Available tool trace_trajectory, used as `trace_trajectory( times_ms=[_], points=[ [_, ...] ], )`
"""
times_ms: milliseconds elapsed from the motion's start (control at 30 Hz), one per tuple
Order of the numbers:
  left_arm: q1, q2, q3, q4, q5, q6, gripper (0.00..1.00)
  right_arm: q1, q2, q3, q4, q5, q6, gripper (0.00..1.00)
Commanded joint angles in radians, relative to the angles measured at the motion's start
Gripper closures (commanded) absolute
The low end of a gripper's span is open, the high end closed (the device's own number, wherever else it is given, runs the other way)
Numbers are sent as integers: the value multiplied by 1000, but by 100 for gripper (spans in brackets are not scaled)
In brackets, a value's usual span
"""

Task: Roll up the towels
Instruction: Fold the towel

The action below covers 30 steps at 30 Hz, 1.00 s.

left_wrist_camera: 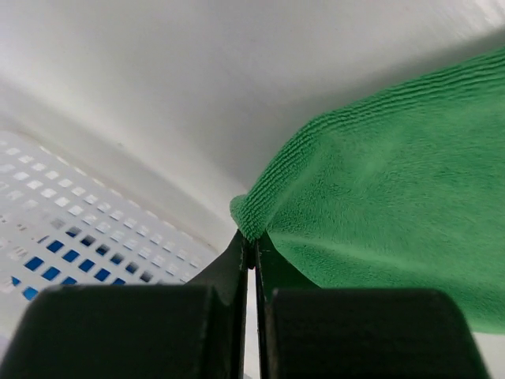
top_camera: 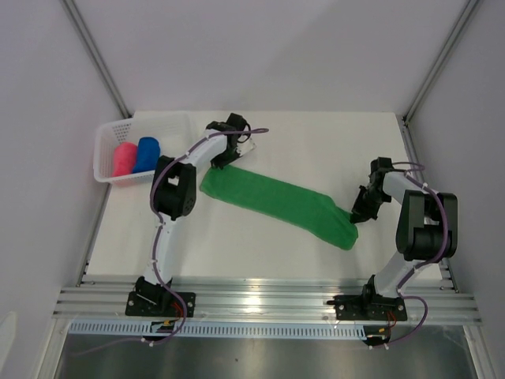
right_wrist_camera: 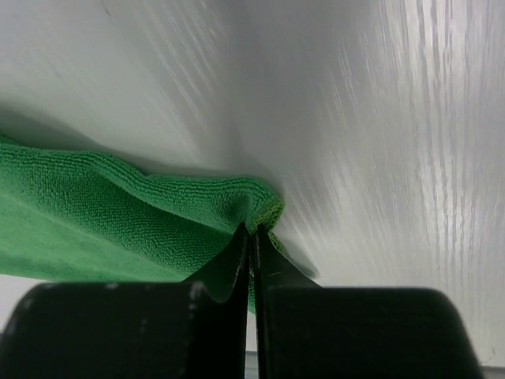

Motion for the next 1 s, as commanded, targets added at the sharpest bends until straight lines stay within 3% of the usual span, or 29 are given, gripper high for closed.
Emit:
trace_trajectory(
  times_ms=[0, 267, 533, 767, 967],
  points=[
    [4, 40, 77, 23, -71, 45, 99, 8, -32, -43, -104, 44, 44, 100],
    [-2, 59, 73, 139, -119, 111, 99, 71, -142, -107, -151, 35, 96, 99],
    [-1, 43, 45, 130, -113, 114, 99, -7, -176, -87, -104, 96, 70, 100],
    [-1, -1, -56, 110, -93, 92, 99, -24, -46, 23, 2, 101, -7, 100],
    [5, -9, -76, 132, -87, 69, 99, -35, 148, 181, -10, 144, -77, 100]
  ],
)
